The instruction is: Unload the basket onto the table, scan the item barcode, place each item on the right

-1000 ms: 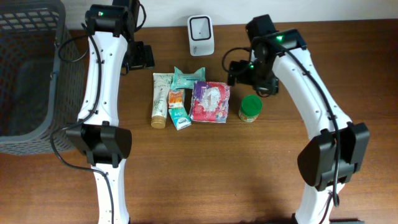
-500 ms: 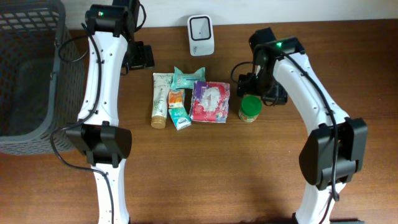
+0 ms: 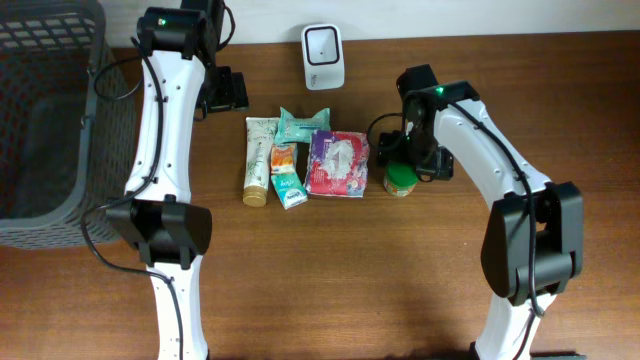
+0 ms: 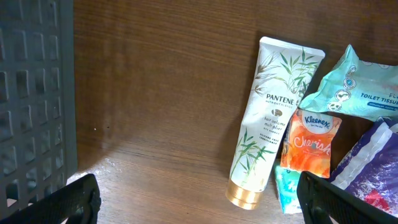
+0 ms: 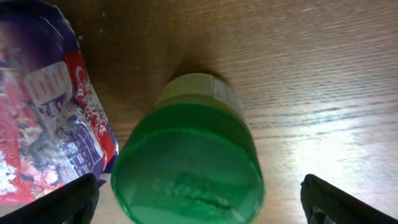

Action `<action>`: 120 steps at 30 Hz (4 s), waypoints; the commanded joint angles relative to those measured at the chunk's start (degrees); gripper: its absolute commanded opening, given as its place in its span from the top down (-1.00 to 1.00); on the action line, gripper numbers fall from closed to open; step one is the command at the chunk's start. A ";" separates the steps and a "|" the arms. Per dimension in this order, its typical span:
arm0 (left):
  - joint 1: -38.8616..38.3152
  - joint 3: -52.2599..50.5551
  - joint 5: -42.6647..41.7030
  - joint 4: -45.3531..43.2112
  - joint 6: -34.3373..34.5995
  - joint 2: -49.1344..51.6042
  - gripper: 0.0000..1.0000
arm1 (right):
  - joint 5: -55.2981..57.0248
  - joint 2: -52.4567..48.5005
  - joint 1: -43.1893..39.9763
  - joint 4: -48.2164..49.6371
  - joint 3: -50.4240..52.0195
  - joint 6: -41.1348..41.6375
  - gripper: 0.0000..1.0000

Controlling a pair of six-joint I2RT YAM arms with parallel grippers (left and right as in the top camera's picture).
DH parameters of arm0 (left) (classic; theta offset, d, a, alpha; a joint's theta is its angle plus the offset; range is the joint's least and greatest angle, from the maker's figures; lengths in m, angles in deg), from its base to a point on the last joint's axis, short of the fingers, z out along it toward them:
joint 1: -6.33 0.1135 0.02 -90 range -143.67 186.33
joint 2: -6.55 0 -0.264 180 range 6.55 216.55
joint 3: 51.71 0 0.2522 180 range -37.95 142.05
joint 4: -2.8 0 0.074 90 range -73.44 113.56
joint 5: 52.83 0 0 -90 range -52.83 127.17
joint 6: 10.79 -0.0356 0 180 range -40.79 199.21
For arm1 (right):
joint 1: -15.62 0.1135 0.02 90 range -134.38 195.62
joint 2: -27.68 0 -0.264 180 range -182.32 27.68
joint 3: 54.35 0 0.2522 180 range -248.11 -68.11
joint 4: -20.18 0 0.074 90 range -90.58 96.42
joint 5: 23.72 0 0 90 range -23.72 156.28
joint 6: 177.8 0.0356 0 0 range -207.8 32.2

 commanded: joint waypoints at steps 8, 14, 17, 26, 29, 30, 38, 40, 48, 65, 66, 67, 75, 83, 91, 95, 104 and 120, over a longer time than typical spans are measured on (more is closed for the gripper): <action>-0.22 -0.13 0.81 0.07 -0.87 -0.44 -0.98 | -3.28 -0.11 0.15 4.04 0.72 -2.93 -0.97; -0.22 -0.13 0.81 0.07 -0.87 -0.44 -0.98 | 2.97 -0.11 0.04 3.13 1.22 -3.98 -1.00; -0.22 -0.13 0.81 0.07 -0.87 -0.44 -0.98 | 2.16 -0.11 0.07 3.91 3.30 -3.76 -0.99; -0.17 -0.13 0.81 0.07 -0.87 -0.44 -0.98 | 10.19 -0.11 -0.79 6.60 5.18 -3.80 -0.70; -0.28 -0.13 0.81 0.07 -0.87 -0.44 -0.98 | 14.75 -0.11 -4.83 6.86 5.03 -3.91 -0.68; -0.63 -0.13 0.81 0.07 -0.87 -0.44 -0.98 | 14.49 -0.11 -7.37 6.80 4.76 -4.02 -0.64; -0.98 -0.13 0.81 0.07 -0.87 -0.44 -0.98 | 0.31 -0.02 -13.68 -5.64 -10.58 -8.59 -0.82; -0.98 -0.13 0.81 0.07 -0.87 -0.44 -0.98 | -7.72 0.02 -11.26 -8.33 -15.10 -12.92 -0.82; -0.98 -0.13 0.81 0.07 -0.87 -0.46 -0.98 | -17.25 -0.42 1.31 1.03 -10.38 -13.51 -0.97; -0.98 -0.13 0.81 0.07 -0.87 -0.44 -0.98 | -29.24 -7.87 2.51 15.87 2.69 -9.99 -0.38; -0.98 -0.13 0.81 0.07 -0.87 -0.44 -0.98 | -29.24 -7.87 2.84 16.98 3.32 -9.99 -0.38; -0.98 -0.13 0.81 0.07 -0.87 -0.44 -0.98 | -29.22 -7.87 3.37 18.47 4.35 -9.99 -0.36; -0.98 -0.13 0.81 0.07 -0.87 -0.44 -0.98 | -7.56 -5.64 4.55 -3.93 -11.89 -9.49 0.86; -0.98 -0.13 0.81 0.07 -0.87 -0.44 -0.98 | 32.00 -7.19 13.31 -23.65 -19.58 4.28 0.92; -0.98 -0.13 0.81 0.07 -0.87 -0.44 -0.98 | 24.70 -12.33 18.49 -15.43 -12.92 8.17 0.71; -0.98 -0.13 0.81 0.07 -0.87 -0.44 -0.98 | 11.17 -12.31 21.86 -11.39 -14.53 7.58 -0.13; -0.98 -0.13 0.81 0.07 -0.87 -0.44 -0.98 | -2.89 -12.31 14.93 -23.06 -33.11 -6.16 -0.93; -0.98 -0.13 0.81 0.07 -0.87 -0.44 -0.98 | -31.12 -12.37 0.44 -10.05 -10.58 -31.01 -0.89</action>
